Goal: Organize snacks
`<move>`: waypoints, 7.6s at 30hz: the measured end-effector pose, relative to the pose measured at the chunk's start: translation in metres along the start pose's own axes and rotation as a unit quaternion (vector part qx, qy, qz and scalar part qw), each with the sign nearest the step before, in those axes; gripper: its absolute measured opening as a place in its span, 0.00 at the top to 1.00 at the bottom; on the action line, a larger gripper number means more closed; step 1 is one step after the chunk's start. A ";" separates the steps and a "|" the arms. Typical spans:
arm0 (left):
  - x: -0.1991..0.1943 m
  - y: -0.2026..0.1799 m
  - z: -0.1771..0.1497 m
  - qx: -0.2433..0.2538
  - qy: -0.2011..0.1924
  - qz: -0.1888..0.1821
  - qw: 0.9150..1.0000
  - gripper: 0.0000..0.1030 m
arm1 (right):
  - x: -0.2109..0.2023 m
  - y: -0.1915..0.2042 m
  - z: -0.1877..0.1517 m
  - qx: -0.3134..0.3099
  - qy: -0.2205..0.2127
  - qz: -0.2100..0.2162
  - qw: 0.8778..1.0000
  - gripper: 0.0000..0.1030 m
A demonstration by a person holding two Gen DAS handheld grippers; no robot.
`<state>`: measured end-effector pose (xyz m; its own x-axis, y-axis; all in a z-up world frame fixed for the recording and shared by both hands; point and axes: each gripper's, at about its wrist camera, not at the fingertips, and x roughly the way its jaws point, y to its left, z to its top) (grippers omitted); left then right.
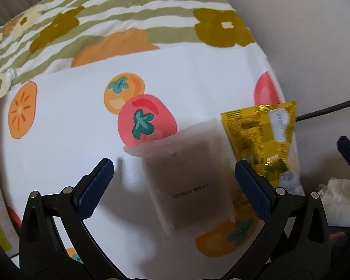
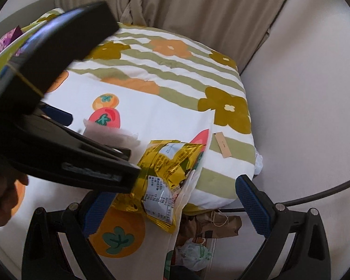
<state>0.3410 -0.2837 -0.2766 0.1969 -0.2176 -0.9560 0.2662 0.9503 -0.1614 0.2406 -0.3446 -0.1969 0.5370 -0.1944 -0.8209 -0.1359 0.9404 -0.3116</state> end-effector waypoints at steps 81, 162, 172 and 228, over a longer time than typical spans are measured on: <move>-0.293 0.249 -0.081 -0.085 -0.192 0.058 0.976 0.41 | -0.131 0.131 0.151 0.052 -0.109 0.242 0.963 0.52; -0.417 0.207 -0.289 -0.046 -0.379 0.136 0.914 0.01 | -0.313 0.155 0.025 0.143 -0.204 0.041 0.968 0.01; -0.412 0.191 -0.289 -0.029 -0.380 0.139 0.914 0.01 | -0.315 0.144 0.011 0.163 -0.199 0.032 0.966 0.01; -0.407 0.198 -0.287 -0.022 -0.384 0.148 0.911 0.01 | -0.317 0.147 0.018 0.182 -0.200 0.025 0.963 0.01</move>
<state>0.0430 0.0567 0.0106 0.8602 -0.0258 -0.5092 0.0593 0.9970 0.0497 0.0650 -0.1399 0.0262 0.8244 -0.0916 -0.5585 0.0911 0.9954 -0.0287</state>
